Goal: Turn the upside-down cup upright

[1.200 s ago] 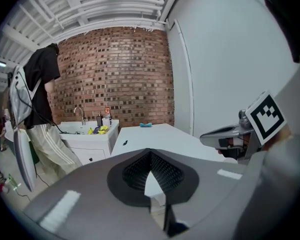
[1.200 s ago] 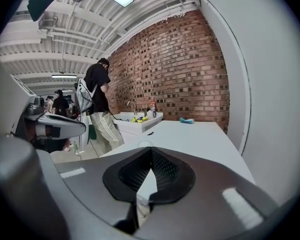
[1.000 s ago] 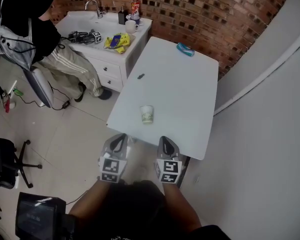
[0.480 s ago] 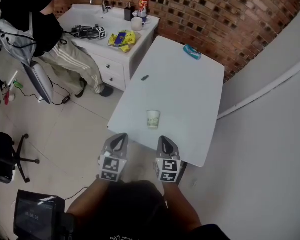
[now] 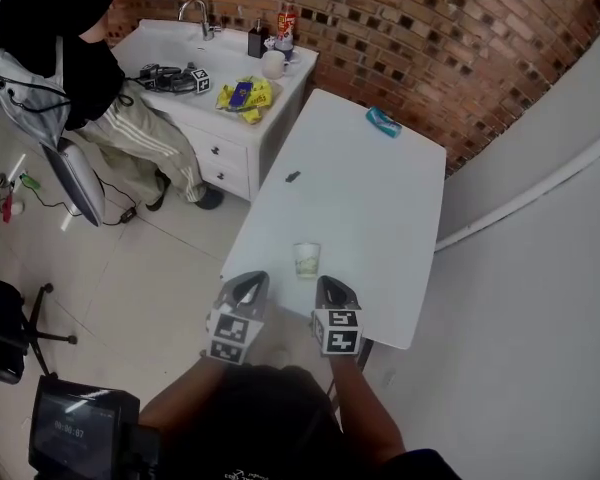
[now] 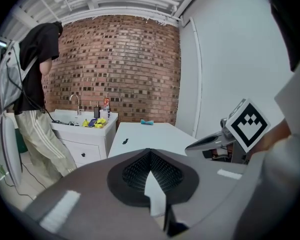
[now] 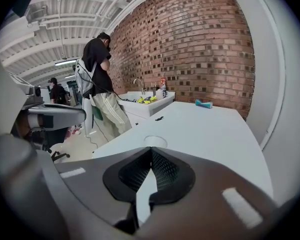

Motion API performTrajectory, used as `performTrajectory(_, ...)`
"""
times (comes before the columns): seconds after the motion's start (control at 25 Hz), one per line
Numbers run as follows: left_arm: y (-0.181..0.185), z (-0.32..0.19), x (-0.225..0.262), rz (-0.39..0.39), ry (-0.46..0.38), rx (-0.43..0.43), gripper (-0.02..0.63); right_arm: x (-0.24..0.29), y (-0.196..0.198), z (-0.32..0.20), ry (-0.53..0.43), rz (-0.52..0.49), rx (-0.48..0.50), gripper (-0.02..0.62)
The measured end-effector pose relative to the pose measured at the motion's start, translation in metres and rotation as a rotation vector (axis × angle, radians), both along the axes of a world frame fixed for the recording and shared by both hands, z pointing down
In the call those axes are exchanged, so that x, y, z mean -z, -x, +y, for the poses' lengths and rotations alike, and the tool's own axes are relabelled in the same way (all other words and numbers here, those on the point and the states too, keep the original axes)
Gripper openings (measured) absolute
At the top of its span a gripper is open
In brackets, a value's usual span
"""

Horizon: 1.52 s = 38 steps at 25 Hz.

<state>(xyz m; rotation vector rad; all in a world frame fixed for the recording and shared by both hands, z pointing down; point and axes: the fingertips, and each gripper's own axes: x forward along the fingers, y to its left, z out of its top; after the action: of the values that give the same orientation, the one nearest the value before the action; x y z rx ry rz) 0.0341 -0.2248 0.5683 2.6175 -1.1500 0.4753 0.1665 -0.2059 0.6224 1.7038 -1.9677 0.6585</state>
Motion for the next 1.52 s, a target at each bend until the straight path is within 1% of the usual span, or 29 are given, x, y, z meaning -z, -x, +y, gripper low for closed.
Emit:
performTrajectory(0.2, 0.008, -0.015, 0.000, 0.005, 0.005, -0.004, -0.006, -0.008, 0.014, -0.019, 0.080, -0.004, 0.026, 0.015)
performTrajectory(0.24, 0.010, -0.019, 0.001, 0.004, 0.000, -0.001, -0.006, -0.011, 0.018, -0.023, 0.097, -0.001, 0.039, 0.027)
performTrajectory(0.36, 0.016, -0.028, 0.003, 0.007, -0.008, 0.000, -0.006, -0.016, 0.024, -0.032, 0.143, 0.011, 0.055, 0.094)
performTrajectory(0.44, 0.019, -0.032, 0.003, 0.009, -0.006, -0.003, -0.008, -0.019, 0.024, -0.038, 0.167, 0.010, 0.046, 0.111)
performTrajectory(0.56, 0.025, -0.035, 0.001, 0.005, -0.003, -0.007, -0.006, -0.025, 0.026, -0.048, 0.214, -0.028, 0.036, 0.183)
performTrajectory(0.64, 0.029, -0.035, 0.000, 0.005, 0.002, -0.008, -0.008, -0.031, 0.027, -0.055, 0.266, -0.057, 0.033, 0.240)
performTrajectory(0.72, 0.031, -0.036, -0.002, 0.019, 0.006, -0.011, -0.008, -0.038, 0.025, -0.061, 0.323, -0.056, 0.035, 0.269)
performTrajectory(0.92, 0.035, -0.035, -0.001, 0.058, 0.001, -0.038, -0.006, -0.054, 0.023, -0.075, 0.433, -0.054, 0.021, 0.308)
performTrajectory(1.12, 0.040, -0.036, -0.004, 0.076, 0.014, -0.037, -0.008, -0.063, 0.025, -0.088, 0.482, -0.058, 0.015, 0.327)
performTrajectory(1.32, 0.047, -0.036, -0.009, 0.076, 0.022, -0.029, -0.006, -0.073, 0.022, -0.099, 0.543, -0.030, 0.008, 0.328)
performTrajectory(1.44, 0.050, -0.037, -0.011, 0.073, 0.029, -0.026, -0.006, -0.077, 0.022, -0.101, 0.585, 0.015, 0.030, 0.328)
performTrajectory(1.52, 0.052, -0.038, -0.012, 0.073, 0.035, -0.024, -0.008, -0.081, 0.022, -0.102, 0.604, 0.022, 0.039, 0.328)
